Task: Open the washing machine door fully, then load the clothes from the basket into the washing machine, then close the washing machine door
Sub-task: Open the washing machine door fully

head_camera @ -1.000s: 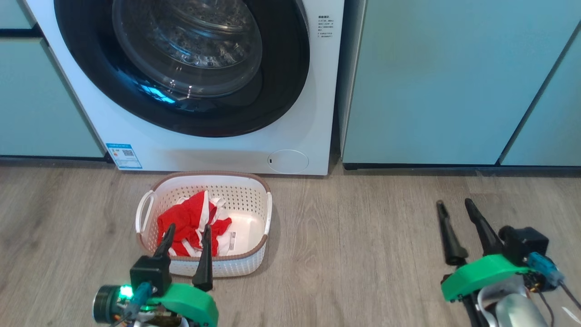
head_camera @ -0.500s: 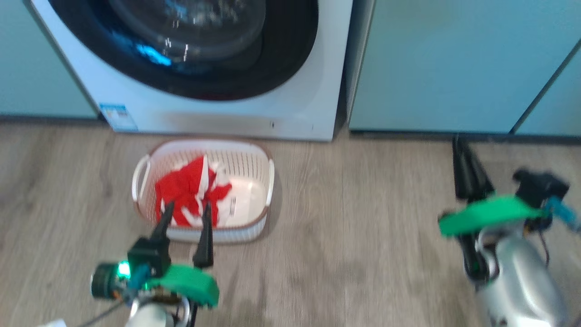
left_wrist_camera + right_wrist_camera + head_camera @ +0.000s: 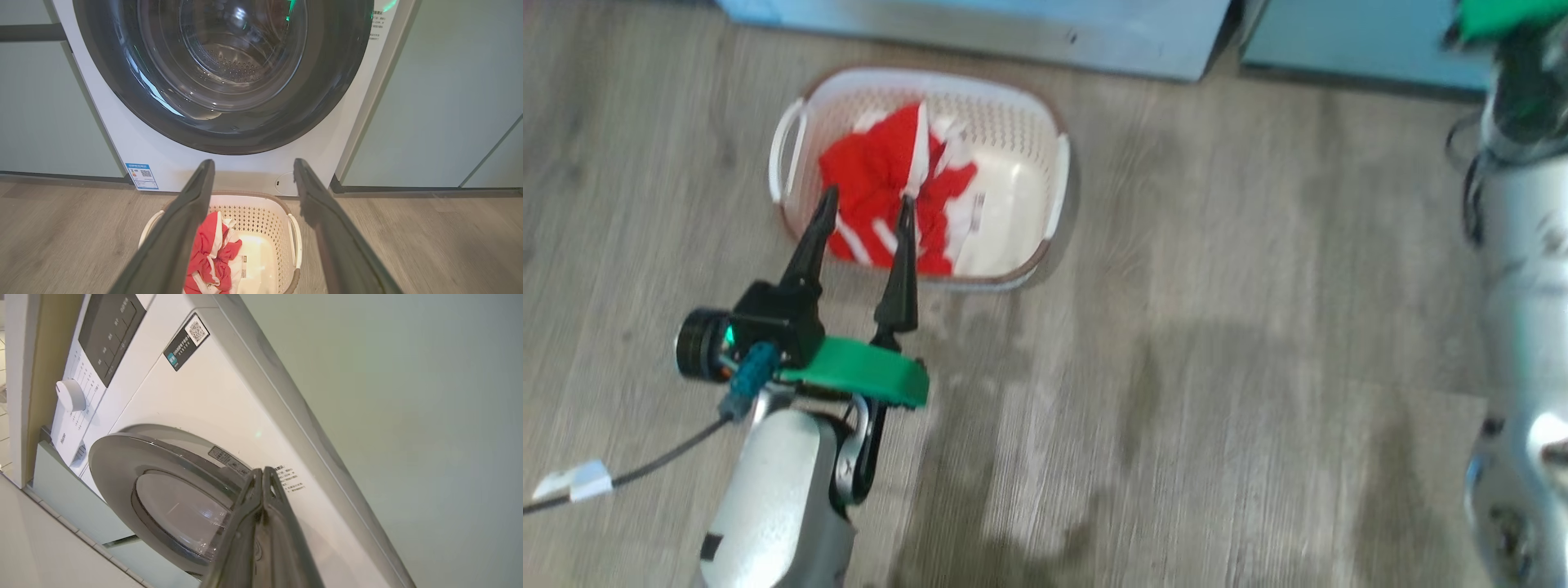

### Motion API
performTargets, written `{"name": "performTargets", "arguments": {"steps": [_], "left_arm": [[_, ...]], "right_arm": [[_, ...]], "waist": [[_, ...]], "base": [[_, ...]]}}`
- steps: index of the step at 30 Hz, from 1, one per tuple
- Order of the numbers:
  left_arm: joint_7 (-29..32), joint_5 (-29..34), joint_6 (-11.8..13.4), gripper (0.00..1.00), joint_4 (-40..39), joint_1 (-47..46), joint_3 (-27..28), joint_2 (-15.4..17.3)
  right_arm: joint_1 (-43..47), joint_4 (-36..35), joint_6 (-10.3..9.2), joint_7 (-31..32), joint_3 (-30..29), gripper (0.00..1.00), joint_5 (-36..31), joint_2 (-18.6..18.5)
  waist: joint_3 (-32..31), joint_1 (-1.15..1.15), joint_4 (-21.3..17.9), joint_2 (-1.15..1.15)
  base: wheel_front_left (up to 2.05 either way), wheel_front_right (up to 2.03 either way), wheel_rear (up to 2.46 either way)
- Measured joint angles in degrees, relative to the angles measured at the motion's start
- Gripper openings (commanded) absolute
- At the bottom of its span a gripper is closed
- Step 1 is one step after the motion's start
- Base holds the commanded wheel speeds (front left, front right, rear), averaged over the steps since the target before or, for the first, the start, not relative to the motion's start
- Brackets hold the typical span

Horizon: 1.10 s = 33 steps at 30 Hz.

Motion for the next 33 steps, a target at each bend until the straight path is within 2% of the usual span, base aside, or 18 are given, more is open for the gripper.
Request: {"name": "performTargets", "arguments": {"steps": [10,19,28,33], "left_arm": [[-0.2,-1.5,0.6,1.00,-1.6,-4.3,-2.0,-0.1],[-0.2,-3.1,1.6,1.00,-3.0,-7.0,-3.9,-0.3],[-0.2,-4.1,2.2,1.00,-3.1,-7.5,-5.5,-0.3],[-0.2,-4.4,2.6,1.00,-3.1,-7.8,-6.1,-0.4]], "right_arm": [[-18.4,12.4,0.00,6.1,-0.2,0.00,5.6,-0.5],[-31.1,25.9,0.00,9.7,-4.6,0.00,9.9,-0.6],[-38.0,33.5,0.00,13.7,-5.7,0.00,12.1,-0.6],[-40.0,35.4,0.00,15.2,-6.0,0.00,13.6,-0.7]], "waist": [[8.6,-0.01,4.8,0.00],[12.9,-0.01,7.8,0.00],[14.4,-0.01,9.6,0.00],[14.9,-0.01,10.1,0.00]], "base": [[0.00,0.00,0.00],[0.00,0.00,0.00],[0.00,0.00,0.00],[0.00,0.00,0.00]]}}
